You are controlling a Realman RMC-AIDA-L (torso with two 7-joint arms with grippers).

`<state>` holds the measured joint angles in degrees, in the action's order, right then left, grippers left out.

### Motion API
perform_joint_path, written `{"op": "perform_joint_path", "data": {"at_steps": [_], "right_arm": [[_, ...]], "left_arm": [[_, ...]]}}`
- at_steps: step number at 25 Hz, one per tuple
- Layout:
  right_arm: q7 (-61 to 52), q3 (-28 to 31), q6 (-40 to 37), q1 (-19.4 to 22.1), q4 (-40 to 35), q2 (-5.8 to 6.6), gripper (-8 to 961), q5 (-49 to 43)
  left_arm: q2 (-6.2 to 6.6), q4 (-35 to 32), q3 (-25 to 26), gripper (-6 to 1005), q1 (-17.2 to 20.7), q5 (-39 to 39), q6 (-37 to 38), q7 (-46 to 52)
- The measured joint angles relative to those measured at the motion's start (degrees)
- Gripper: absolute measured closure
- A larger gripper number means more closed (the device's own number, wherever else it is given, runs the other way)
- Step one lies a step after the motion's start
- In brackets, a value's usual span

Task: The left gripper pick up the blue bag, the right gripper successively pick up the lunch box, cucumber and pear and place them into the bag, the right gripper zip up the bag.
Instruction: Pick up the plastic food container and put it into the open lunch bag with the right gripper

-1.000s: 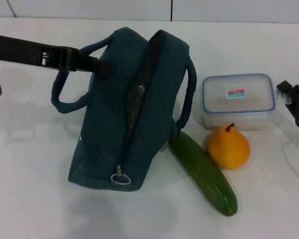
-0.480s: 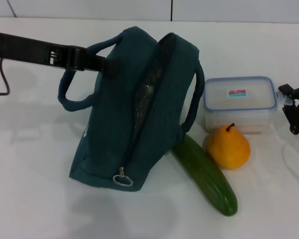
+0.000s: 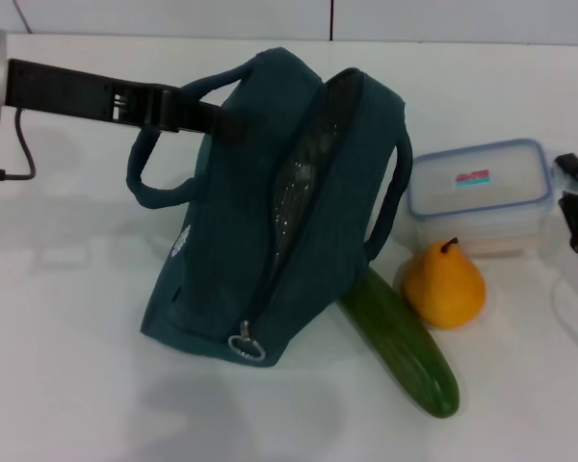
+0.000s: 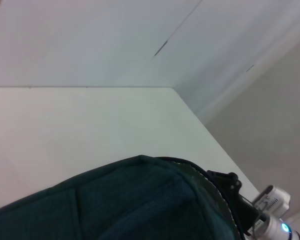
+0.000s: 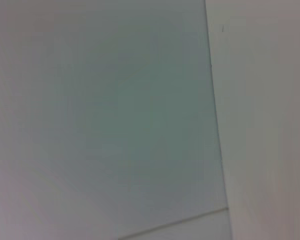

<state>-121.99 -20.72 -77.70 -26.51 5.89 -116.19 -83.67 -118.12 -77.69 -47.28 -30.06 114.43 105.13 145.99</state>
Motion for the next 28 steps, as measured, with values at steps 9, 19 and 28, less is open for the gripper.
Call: {"op": "perform_joint_path", "data": {"at_steps": [9,19,28], "right_arm": [[-1.8,2.9,-2.2,0.9,1.4,0.0,865,0.0],[-4.0,5.6,-6.8,1.1,3.1,0.0,864,0.0],[-4.0,8.7,-13.7,1.2,3.6,0.0,864,0.0]], "left_arm": [[-0.31,0.2,0.0,943,0.0,0.0,-1.4,-0.9],[-0.45,0.1,-0.1,942,-0.5,1.4,-2.3,-2.3],[-0.82,-0.5,-0.7,942,-1.2,3.5,-3.1,-2.4]]}}
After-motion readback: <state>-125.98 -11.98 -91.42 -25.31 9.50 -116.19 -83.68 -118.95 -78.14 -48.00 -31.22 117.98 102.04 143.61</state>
